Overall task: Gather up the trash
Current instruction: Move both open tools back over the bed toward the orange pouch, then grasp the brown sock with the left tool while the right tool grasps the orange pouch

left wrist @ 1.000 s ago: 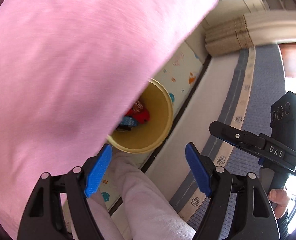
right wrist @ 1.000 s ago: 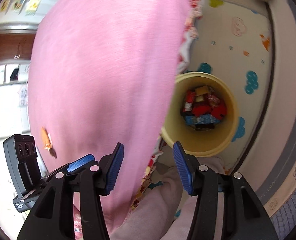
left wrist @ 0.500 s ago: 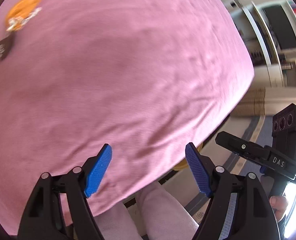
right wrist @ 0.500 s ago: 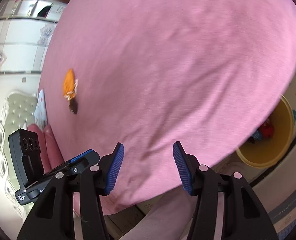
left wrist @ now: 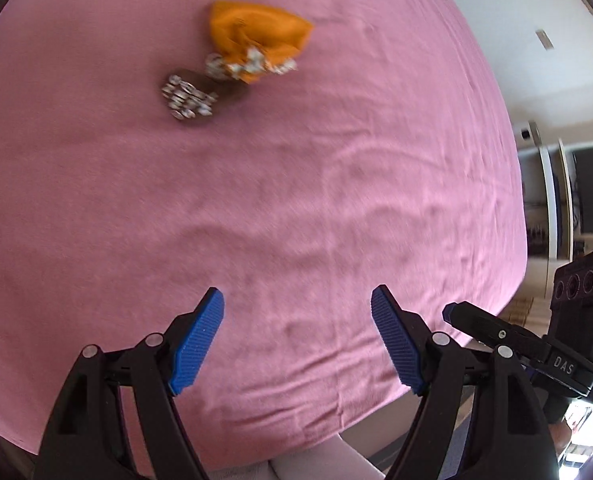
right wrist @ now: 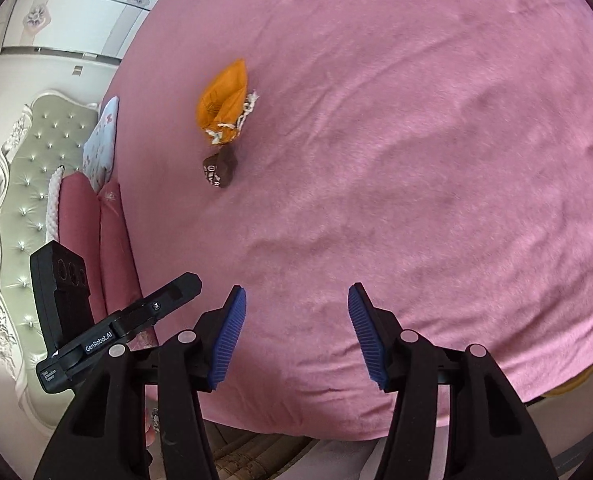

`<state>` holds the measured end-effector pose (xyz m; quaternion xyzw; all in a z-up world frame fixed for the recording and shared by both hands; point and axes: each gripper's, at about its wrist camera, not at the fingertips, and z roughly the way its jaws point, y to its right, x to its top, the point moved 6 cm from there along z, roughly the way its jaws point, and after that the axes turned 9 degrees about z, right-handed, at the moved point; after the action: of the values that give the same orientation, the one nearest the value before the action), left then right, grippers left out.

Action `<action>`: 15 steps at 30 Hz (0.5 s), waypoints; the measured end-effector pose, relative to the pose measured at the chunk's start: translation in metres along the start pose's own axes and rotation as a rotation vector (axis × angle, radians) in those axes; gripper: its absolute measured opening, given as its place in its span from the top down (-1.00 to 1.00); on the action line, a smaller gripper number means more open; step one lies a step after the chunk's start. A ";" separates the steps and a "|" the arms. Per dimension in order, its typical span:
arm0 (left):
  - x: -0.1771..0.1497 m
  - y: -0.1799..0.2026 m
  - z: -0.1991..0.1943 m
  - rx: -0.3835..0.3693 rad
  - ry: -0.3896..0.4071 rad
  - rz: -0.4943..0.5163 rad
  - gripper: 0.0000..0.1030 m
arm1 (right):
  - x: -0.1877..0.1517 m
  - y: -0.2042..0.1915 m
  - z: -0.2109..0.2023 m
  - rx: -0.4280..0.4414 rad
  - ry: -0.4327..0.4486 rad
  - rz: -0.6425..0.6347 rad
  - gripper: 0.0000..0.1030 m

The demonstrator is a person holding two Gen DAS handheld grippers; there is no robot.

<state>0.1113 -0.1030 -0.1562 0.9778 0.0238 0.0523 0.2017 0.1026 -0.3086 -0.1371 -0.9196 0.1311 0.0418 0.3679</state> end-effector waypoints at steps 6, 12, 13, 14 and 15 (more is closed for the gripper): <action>0.039 -0.032 0.002 0.024 0.031 -0.085 -0.47 | 0.046 -0.043 0.028 0.000 -0.040 -0.068 -0.08; 0.080 -0.053 0.028 0.066 0.015 -0.099 -0.48 | 0.087 -0.063 0.063 -0.011 -0.090 -0.108 -0.09; 0.087 -0.057 0.035 0.065 0.008 -0.108 -0.48 | 0.091 -0.065 0.070 -0.012 -0.096 -0.108 -0.10; 0.091 -0.061 0.040 0.065 0.004 -0.114 -0.48 | 0.098 -0.065 0.076 -0.013 -0.105 -0.106 -0.11; 0.098 -0.065 0.047 0.071 -0.002 -0.120 -0.48 | 0.103 -0.066 0.082 -0.014 -0.113 -0.104 -0.11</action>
<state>0.2121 -0.0550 -0.2158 0.9812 0.0839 0.0384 0.1696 0.2212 -0.2280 -0.1711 -0.9240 0.0619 0.0753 0.3698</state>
